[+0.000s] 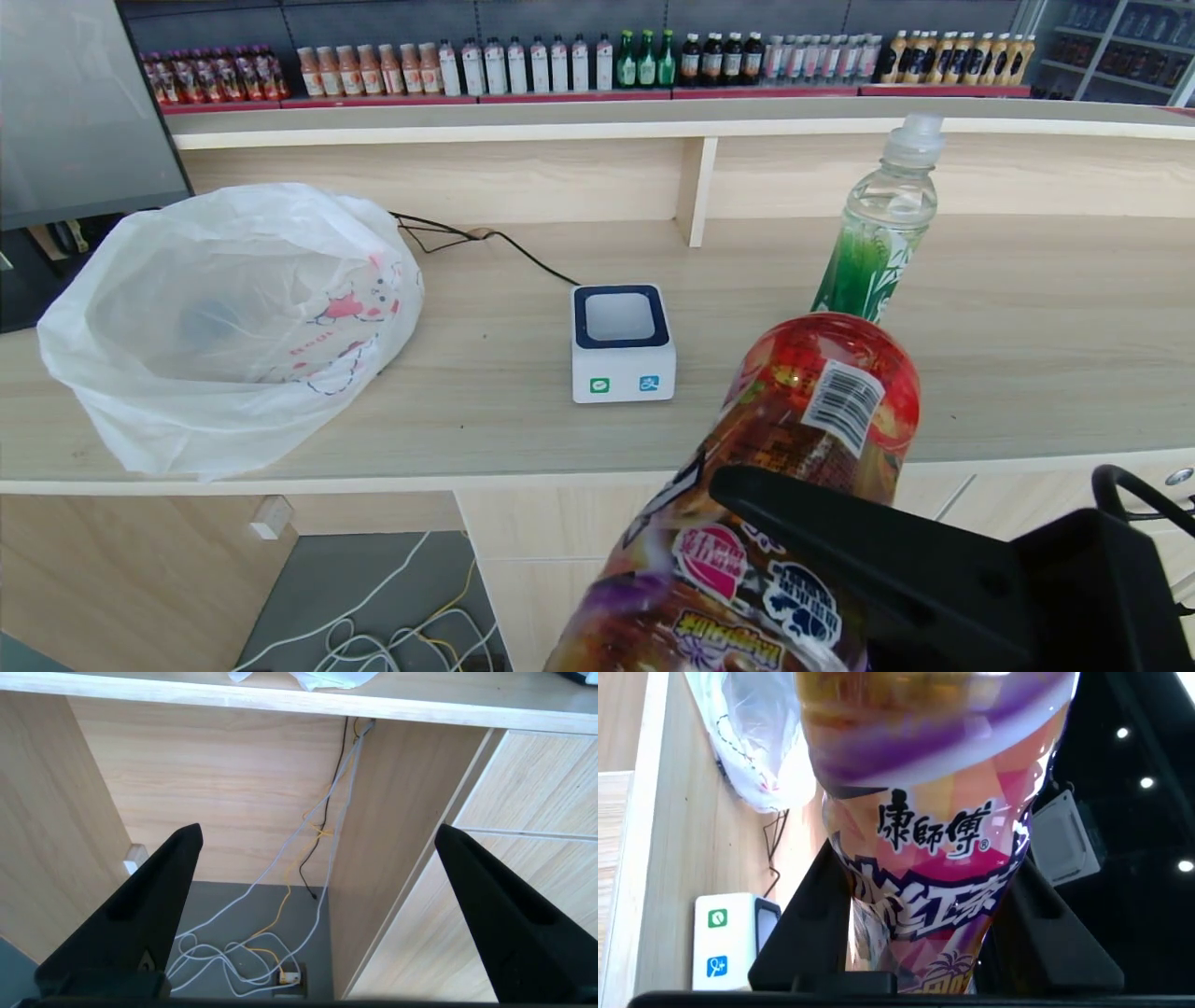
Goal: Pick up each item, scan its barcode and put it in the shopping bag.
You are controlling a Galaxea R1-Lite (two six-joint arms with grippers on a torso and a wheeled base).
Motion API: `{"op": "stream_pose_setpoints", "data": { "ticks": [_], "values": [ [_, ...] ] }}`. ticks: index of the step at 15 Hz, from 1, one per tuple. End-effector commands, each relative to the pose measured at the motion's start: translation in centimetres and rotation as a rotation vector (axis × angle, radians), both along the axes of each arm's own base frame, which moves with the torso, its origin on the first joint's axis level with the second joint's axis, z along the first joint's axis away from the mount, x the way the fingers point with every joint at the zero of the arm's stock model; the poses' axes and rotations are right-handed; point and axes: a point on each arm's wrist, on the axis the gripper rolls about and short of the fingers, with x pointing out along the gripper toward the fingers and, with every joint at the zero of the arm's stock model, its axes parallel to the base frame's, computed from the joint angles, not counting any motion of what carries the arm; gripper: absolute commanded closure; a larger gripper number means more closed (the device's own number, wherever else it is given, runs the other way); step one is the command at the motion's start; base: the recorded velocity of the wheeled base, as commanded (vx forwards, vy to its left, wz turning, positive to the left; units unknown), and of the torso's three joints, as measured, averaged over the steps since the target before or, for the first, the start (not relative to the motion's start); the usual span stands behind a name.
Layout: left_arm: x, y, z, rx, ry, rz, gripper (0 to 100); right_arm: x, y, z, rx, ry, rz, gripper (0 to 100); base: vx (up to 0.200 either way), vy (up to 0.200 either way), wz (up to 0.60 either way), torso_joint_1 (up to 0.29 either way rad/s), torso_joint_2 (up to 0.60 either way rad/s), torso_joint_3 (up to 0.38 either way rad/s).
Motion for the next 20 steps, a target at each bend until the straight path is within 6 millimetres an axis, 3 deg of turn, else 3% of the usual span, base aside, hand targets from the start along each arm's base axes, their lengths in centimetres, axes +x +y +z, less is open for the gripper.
{"op": "stream_pose_setpoints", "data": {
  "ticks": [1, 7, 13, 16, 20],
  "values": [
    [0.0, 0.0, 0.0, -0.001, 0.000, 0.000, 0, -0.1, 0.2, -0.2, -0.005, 0.005, 0.009, 100, 0.000, 0.000, 0.00, 0.000, 0.00, 0.000],
    [0.0, 0.0, 0.0, -0.001, 0.000, 0.000, 0, -0.3, 0.1, -0.5, 0.006, 0.056, 0.030, 100, 0.000, 0.000, 0.00, 0.000, 0.00, 0.000],
    [0.0, 0.0, 0.0, -0.001, 0.000, 0.000, 0, 0.3, 2.7, -3.2, 0.096, 0.364, 0.144, 100, 0.000, 0.000, 0.00, 0.000, 0.00, 0.000],
    [0.0, 0.0, 0.0, -0.001, 0.000, 0.000, 0, 0.6, 2.4, -2.7, 0.121, 0.368, 0.135, 100, 0.000, 0.000, 0.00, 0.000, 0.00, 0.000],
    [0.0, 0.0, 0.0, -0.001, 0.000, 0.000, 0, 1.5, 2.0, -2.6, 0.224, 0.545, 0.161, 100, 0.000, 0.000, 0.00, 0.000, 0.00, 0.000]
  ]
}}
